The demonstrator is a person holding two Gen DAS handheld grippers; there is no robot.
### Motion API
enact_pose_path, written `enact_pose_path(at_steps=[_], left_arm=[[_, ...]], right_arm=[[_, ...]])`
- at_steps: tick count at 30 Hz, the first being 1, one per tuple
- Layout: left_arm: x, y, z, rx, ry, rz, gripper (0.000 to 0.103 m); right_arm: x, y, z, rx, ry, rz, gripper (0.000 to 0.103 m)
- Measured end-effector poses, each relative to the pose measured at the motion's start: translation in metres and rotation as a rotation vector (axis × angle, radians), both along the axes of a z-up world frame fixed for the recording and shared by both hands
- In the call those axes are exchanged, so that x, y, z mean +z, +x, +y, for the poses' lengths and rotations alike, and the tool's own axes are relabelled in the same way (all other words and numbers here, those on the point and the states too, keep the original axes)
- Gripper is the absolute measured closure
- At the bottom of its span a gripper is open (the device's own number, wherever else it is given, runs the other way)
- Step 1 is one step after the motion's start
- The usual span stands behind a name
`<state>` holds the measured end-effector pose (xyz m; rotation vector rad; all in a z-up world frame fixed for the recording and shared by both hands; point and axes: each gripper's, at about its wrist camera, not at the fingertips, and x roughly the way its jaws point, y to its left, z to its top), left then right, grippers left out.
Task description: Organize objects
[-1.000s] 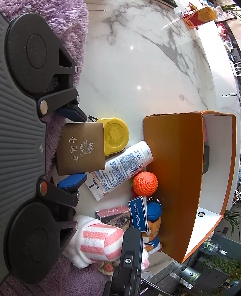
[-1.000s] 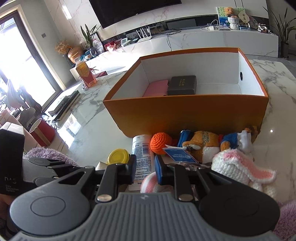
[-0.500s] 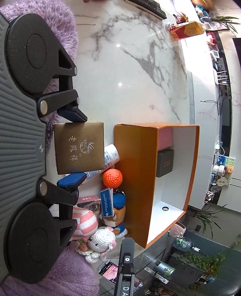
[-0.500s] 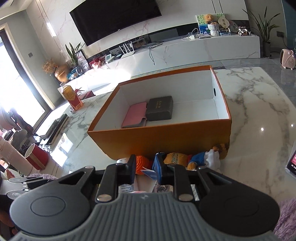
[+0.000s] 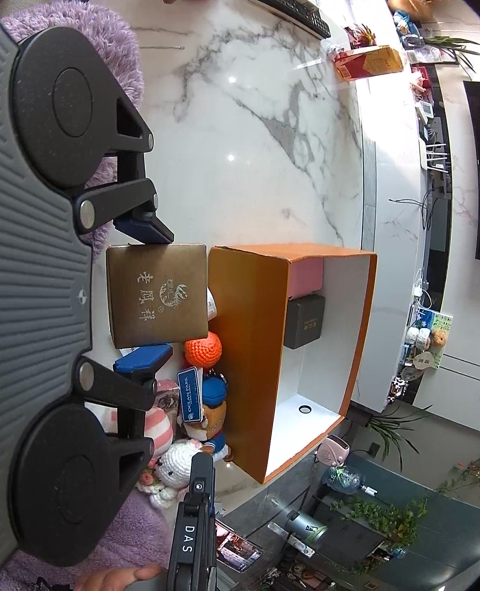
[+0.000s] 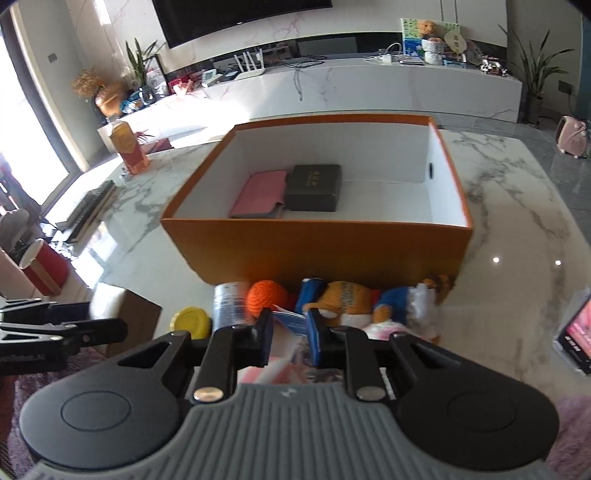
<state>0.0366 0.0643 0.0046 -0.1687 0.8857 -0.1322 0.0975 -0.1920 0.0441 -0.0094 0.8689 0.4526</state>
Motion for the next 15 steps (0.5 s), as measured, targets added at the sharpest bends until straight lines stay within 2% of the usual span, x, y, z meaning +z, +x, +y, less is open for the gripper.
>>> enact_pose_path(at_steps=[4, 9, 12, 15], left_arm=[[-0.005, 0.002, -0.002, -0.01, -0.013, 0.01, 0.035], [-0.002, -0.001, -0.003, -0.012, -0.011, 0.002, 0.035], [0.0, -0.005, 0.0, 0.01, -0.003, -0.002, 0.035], [0.001, -0.005, 0.002, 0.019, 0.004, 0.003, 0.035]], right_arm=[[-0.01, -0.013, -0.016, -0.016, -0.053, 0.033, 0.083], [-0.036, -0.02, -0.009, -0.018, -0.118, 0.078, 0.087], [-0.038, -0.022, 0.001, 0.031, -0.081, 0.092, 0.087], [-0.04, -0.022, 0.013, 0.11, 0.01, 0.167, 0.086]])
